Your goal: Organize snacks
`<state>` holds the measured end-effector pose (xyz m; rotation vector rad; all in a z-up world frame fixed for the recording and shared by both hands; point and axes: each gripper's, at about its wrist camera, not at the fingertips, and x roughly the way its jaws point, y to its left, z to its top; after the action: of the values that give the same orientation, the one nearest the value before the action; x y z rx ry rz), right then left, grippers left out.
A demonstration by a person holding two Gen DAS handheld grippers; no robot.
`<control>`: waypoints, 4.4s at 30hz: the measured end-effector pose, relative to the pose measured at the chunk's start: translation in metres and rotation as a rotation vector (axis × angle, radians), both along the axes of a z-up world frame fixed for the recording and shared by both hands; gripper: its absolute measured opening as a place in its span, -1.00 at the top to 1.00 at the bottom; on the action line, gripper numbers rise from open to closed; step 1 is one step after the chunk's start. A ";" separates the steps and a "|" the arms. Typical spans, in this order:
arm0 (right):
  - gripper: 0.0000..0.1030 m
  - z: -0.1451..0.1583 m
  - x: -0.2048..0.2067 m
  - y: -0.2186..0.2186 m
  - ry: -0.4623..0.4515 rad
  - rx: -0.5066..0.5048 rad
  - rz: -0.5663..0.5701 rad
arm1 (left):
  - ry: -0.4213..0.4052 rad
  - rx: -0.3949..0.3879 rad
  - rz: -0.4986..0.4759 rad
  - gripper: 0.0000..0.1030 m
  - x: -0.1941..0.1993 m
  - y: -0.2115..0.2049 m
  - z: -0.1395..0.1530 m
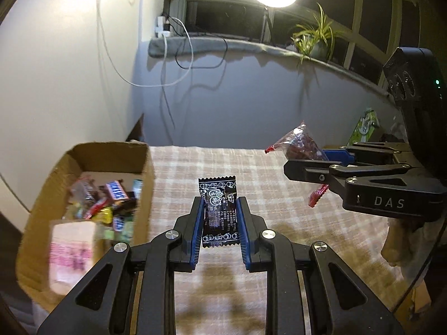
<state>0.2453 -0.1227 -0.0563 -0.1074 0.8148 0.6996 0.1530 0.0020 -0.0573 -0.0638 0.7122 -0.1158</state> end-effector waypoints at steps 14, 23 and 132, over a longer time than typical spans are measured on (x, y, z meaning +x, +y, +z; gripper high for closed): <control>0.28 0.031 -0.017 0.065 -0.052 0.009 0.077 | -0.061 -0.003 0.101 0.59 -0.029 0.065 0.021; 0.28 0.036 -0.011 0.121 -0.056 0.007 0.134 | -0.074 -0.001 0.157 0.59 -0.037 0.106 0.023; -0.95 0.043 -0.105 0.100 -0.229 0.021 -0.039 | -0.173 0.075 0.368 -0.57 -0.118 0.106 0.033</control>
<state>0.1402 -0.0226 -0.0138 -0.1498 0.5888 0.6453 0.0346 0.1083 -0.0245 -0.1104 0.5219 0.2556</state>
